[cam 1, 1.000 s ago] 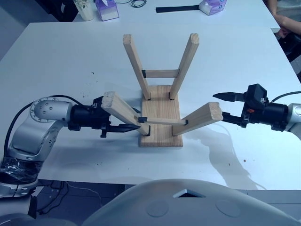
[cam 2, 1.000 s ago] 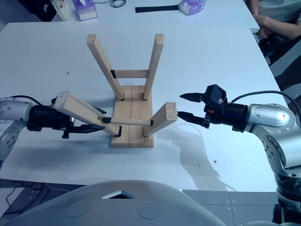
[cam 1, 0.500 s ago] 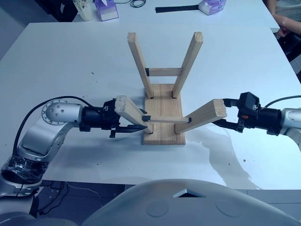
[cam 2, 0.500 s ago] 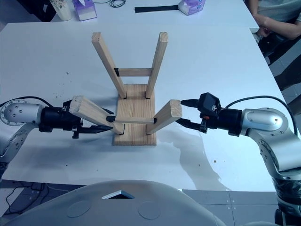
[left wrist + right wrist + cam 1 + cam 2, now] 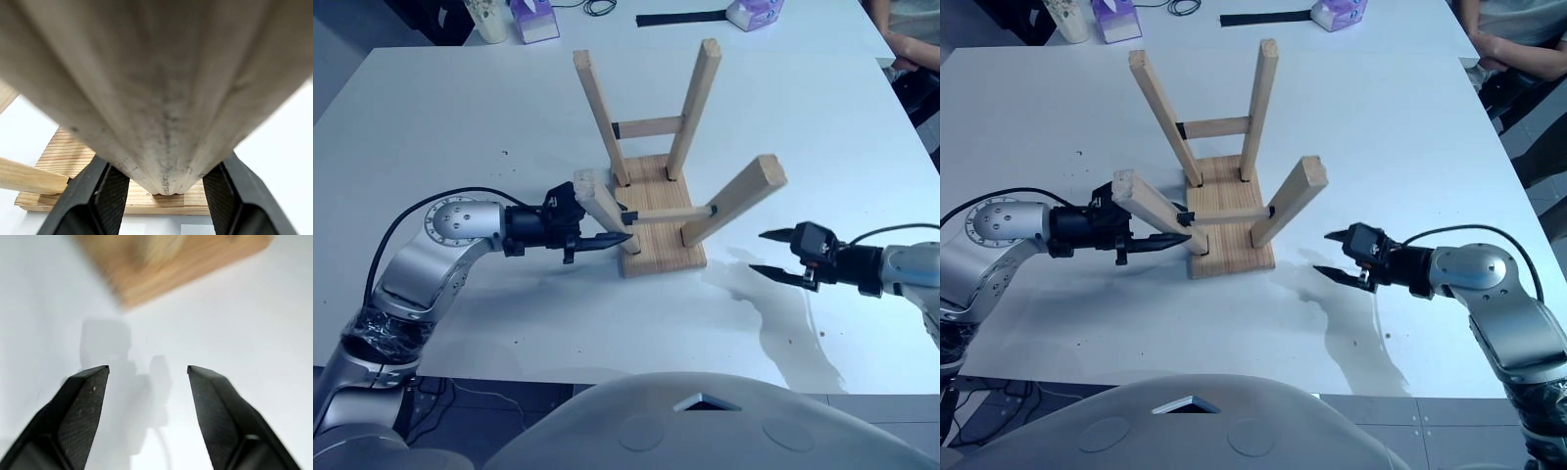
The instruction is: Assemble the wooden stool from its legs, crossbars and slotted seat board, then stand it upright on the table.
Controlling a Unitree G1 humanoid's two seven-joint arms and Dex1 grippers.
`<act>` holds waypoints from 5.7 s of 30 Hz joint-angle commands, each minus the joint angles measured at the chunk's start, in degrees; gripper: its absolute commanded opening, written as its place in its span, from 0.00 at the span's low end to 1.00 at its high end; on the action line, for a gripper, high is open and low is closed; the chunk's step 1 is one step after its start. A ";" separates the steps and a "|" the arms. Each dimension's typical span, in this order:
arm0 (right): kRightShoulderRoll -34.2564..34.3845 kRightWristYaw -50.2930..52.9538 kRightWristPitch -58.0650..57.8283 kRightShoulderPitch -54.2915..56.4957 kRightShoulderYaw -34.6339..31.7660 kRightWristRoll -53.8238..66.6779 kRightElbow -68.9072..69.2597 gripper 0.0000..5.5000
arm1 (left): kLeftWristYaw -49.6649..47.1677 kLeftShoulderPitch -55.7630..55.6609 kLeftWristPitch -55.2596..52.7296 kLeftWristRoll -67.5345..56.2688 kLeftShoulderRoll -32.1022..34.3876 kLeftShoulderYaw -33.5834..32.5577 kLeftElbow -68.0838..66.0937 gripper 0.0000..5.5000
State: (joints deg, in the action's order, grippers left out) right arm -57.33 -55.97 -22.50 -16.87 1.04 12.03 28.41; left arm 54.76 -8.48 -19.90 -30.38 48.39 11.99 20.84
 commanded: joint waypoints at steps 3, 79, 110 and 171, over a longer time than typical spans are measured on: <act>5.83 1.43 -7.44 1.99 -1.29 15.62 14.21 0.49 | -0.86 1.55 -5.06 5.16 0.31 3.76 -0.45 0.38; 37.42 53.84 -26.55 20.55 1.97 13.60 18.59 0.82 | 3.25 -0.56 -5.13 8.06 0.70 8.02 -0.63 0.38; 39.78 48.79 -27.78 24.52 3.47 4.91 10.32 0.98 | -1.04 2.96 -8.18 5.62 -1.31 7.52 1.94 0.49; 20.16 27.09 -10.53 -1.85 7.40 -6.30 2.28 0.01 | 8.34 19.46 20.16 10.81 -2.06 -14.98 -15.89 0.51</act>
State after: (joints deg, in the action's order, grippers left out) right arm -37.16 -29.24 -31.74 -16.77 8.95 5.59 28.10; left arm 64.14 15.28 -1.51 -21.54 45.45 -0.94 12.31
